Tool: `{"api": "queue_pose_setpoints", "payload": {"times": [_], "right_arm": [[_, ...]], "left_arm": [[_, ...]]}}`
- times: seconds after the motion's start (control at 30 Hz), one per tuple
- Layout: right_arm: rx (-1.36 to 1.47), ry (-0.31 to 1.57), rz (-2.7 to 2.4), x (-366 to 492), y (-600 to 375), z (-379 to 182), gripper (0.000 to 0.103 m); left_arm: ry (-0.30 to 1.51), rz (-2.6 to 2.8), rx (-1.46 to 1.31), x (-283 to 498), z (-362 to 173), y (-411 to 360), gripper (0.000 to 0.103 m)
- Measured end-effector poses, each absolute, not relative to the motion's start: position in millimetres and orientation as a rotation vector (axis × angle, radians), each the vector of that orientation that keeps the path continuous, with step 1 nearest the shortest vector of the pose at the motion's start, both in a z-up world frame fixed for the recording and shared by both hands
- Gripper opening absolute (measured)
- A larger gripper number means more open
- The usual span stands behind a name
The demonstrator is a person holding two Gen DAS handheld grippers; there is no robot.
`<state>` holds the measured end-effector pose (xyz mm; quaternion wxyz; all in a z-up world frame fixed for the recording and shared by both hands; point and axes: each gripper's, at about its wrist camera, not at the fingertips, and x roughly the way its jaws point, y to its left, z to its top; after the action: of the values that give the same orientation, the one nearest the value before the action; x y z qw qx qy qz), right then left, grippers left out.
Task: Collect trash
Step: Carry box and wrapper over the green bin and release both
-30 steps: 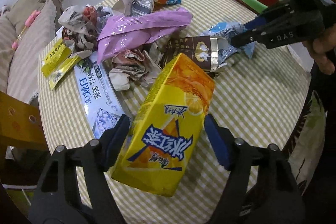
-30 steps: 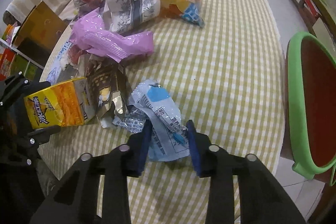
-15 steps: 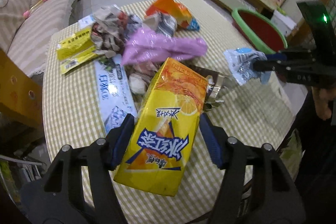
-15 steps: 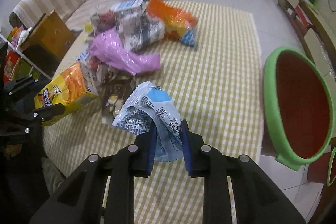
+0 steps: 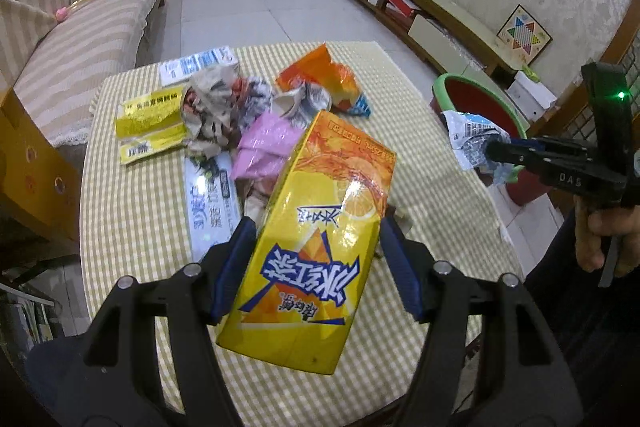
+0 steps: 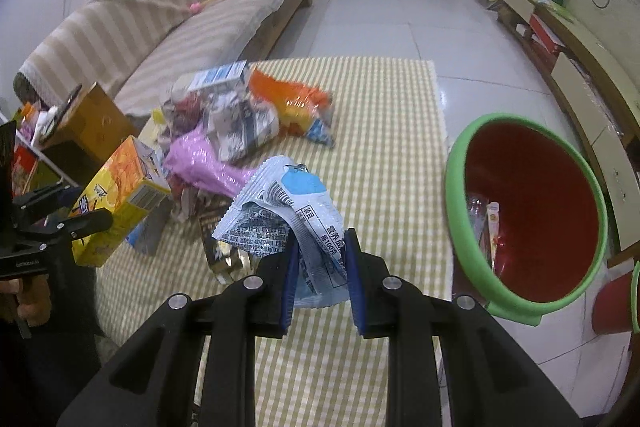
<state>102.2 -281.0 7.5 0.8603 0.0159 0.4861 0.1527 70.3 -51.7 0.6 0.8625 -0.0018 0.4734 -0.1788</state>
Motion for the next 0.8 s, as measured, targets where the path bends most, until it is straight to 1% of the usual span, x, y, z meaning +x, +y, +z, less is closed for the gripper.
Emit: {"api": "queue_pose_setpoints", "payload": {"times": [0.4,0.8], "right_arm": [[0.103,0.957,0.242,108,-317,26,0.022],[0.195,0.891,0.077,112,-401,46,0.022]], "left_arm": [[0.984,-0.412,0.003,94,15,-80,0.062],[0.971,-0.507,0.030,126,27,-142,0.062]]}}
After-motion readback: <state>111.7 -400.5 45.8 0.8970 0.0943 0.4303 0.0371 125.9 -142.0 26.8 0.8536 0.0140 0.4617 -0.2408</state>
